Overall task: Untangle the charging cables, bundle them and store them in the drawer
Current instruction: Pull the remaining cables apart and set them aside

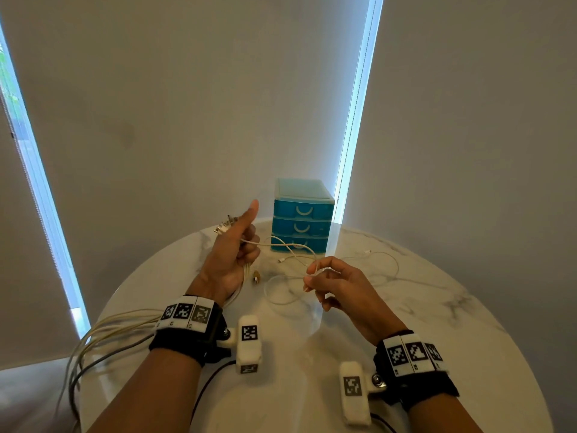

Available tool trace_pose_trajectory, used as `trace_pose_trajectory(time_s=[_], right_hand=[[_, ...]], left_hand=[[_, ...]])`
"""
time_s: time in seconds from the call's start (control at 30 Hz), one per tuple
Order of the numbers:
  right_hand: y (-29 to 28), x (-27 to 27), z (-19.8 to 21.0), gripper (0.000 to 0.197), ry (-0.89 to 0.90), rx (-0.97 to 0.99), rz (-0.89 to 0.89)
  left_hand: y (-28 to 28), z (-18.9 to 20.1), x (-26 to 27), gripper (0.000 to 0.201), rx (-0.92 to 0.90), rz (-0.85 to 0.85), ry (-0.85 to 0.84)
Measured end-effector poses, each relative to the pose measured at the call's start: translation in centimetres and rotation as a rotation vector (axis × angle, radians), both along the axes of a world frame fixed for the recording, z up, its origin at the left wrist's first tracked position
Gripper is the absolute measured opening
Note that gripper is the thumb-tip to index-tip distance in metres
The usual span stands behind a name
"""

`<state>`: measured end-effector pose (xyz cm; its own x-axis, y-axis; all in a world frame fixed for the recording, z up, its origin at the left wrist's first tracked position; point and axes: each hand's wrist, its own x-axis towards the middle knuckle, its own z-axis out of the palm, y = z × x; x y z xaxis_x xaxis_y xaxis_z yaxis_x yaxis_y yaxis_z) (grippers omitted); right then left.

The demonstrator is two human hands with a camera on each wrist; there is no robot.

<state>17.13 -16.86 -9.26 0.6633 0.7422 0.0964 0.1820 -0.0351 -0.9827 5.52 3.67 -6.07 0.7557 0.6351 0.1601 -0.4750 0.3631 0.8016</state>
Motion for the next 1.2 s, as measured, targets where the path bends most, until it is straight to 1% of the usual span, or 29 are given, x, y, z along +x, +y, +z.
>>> trace_pose_trajectory(time_s=[0.1,0.2,0.23,0.33,0.37,0.43,0.47,0.53,0.6,0.63,0.67,0.7,0.73,0.77,0.83,0.87,0.9,1.0,1.07,1.13,1.2], right_hand=[[0.0,0.3,-0.4,0.008,-0.070,-0.042,-0.069],[-0.1,0.5,-0.7,0.008,-0.103,-0.080,-0.150],[-0.2,0.4,-0.6,0.012,-0.099,-0.087,-0.170],[-0.2,0.1,-0.3,0.043,-0.043,-0.091,-0.176],[-0.1,0.0,-0.1,0.048,-0.013,-0.077,-0.161],[0.2,-0.3,0.1,0.047,0.018,-0.004,-0.153],[0.2,-0.4,0.3,0.043,0.012,0.052,-0.164],[0.1,-0.5,0.7,0.033,-0.027,0.182,-0.171],[-0.3,-0.5,1.2,0.023,-0.053,0.288,-0.115],[-0.5,-0.6,1.4,0.019,-0.062,0.309,-0.063],[-0.6,-0.7,1.6,0.018,-0.076,0.304,0.001],[-0.7,-1.0,1.6,0.018,-0.097,0.277,0.072],[-0.7,-1.3,1.5,0.018,-0.123,0.235,0.137],[-0.7,-1.6,1.5,0.019,-0.150,0.187,0.191],[-0.5,-1.8,1.4,0.020,-0.167,0.113,0.256],[-0.5,-1.8,1.4,0.020,-0.145,0.092,0.270],[-0.4,-1.8,1.4,0.021,-0.099,0.080,0.265],[0.2,-1.0,0.6,0.020,0.129,0.064,0.140],[0.9,-0.3,-0.3,0.021,0.238,0.076,0.063],[1.5,0.4,-0.6,0.030,0.316,0.158,-0.011],[1.9,1.2,-0.6,0.042,0.351,0.266,-0.121]], left_hand=[[0.3,0.2,0.0,0.053,-0.043,0.063,-0.006],[0.4,0.2,0.0,0.056,-0.062,0.103,-0.056],[0.4,0.1,0.0,0.056,-0.064,0.112,-0.068],[0.3,0.2,0.0,0.057,-0.056,0.104,-0.071],[0.3,0.2,0.0,0.057,-0.046,0.093,-0.062],[0.4,0.2,0.0,0.056,-0.008,0.074,0.002],[0.3,0.1,0.0,0.054,0.032,0.065,0.065],[0.2,-0.3,0.4,0.048,0.131,0.047,0.249],[-0.3,-0.8,0.7,0.042,0.197,-0.022,0.440],[-0.5,-1.0,0.8,0.045,0.219,-0.080,0.503],[-0.8,-1.1,0.8,0.055,0.240,-0.130,0.539],[-1.0,-1.2,0.9,0.065,0.269,-0.157,0.554],[-1.2,-1.1,0.9,0.069,0.305,-0.158,0.557],[-1.4,-1.0,0.8,0.065,0.350,-0.140,0.554],[-1.5,-0.8,0.6,0.045,0.424,-0.090,0.533],[-1.5,-0.6,0.5,0.037,0.439,-0.072,0.521],[-1.4,-0.5,0.5,0.032,0.450,-0.063,0.507],[-1.7,-0.1,0.2,0.033,0.507,-0.091,0.461],[-2.1,0.2,0.1,0.032,0.561,-0.178,0.456],[-2.7,0.4,-0.1,0.029,0.600,-0.263,0.481],[-2.9,0.6,-0.4,0.030,0.633,-0.301,0.494]])
